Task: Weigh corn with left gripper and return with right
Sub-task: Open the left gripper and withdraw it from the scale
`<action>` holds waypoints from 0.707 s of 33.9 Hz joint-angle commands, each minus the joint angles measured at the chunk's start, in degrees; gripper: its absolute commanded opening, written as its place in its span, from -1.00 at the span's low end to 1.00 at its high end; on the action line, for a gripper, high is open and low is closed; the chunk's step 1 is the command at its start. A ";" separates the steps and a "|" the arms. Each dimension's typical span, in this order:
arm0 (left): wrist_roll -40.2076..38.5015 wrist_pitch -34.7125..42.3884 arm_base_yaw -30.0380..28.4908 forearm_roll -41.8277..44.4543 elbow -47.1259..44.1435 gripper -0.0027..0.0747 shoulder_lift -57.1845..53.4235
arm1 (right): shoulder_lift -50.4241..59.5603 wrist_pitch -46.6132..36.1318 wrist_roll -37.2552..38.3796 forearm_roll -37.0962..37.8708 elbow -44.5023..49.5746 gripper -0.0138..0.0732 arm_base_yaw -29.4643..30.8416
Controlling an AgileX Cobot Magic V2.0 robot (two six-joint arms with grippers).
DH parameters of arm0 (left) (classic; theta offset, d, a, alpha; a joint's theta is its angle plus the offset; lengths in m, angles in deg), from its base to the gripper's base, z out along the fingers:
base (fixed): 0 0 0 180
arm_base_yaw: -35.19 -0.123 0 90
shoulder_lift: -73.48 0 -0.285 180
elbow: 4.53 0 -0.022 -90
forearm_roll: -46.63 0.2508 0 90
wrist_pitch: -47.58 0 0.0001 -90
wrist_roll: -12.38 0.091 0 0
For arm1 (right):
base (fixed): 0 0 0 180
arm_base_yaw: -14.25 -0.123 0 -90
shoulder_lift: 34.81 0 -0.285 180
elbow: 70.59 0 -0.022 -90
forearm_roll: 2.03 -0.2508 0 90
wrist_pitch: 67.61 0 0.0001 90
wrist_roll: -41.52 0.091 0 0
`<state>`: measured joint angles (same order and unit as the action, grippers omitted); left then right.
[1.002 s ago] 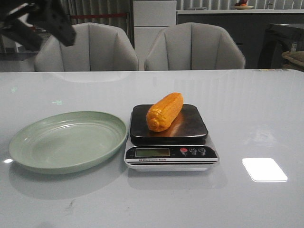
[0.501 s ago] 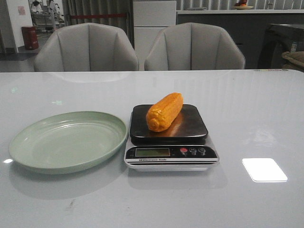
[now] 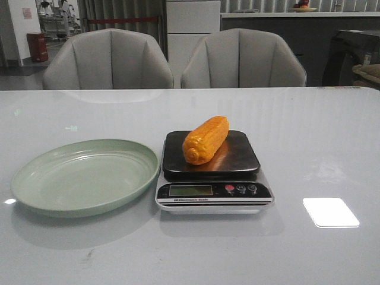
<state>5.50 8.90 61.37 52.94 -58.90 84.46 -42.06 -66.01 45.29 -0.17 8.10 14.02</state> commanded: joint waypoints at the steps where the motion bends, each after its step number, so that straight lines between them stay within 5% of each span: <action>1: 0.27 6.36 0.07 0.32 0.25 -0.22 -1.34 | 1.07 -7.41 -0.44 0.03 0.60 -0.23 0.35; 4: 0.27 6.74 0.07 0.32 0.04 -0.65 -1.59 | 1.07 -12.17 -0.44 0.03 0.54 -0.23 0.35; 9: 0.27 6.83 0.07 0.32 0.04 -0.61 -1.59 | -0.53 -10.63 0.27 -0.03 -3.24 -0.23 0.27; 20: 0.27 7.21 0.07 0.32 0.04 -0.61 -1.59 | -25.63 11.36 0.27 -0.03 -27.87 -0.23 0.27; 24: 0.27 7.21 0.07 0.32 0.04 -0.61 -1.59 | -31.02 14.22 0.27 -0.03 -29.98 -0.23 0.27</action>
<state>5.75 11.42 61.37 53.04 -60.17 82.12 -69.73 -50.41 45.62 -0.17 -18.96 14.02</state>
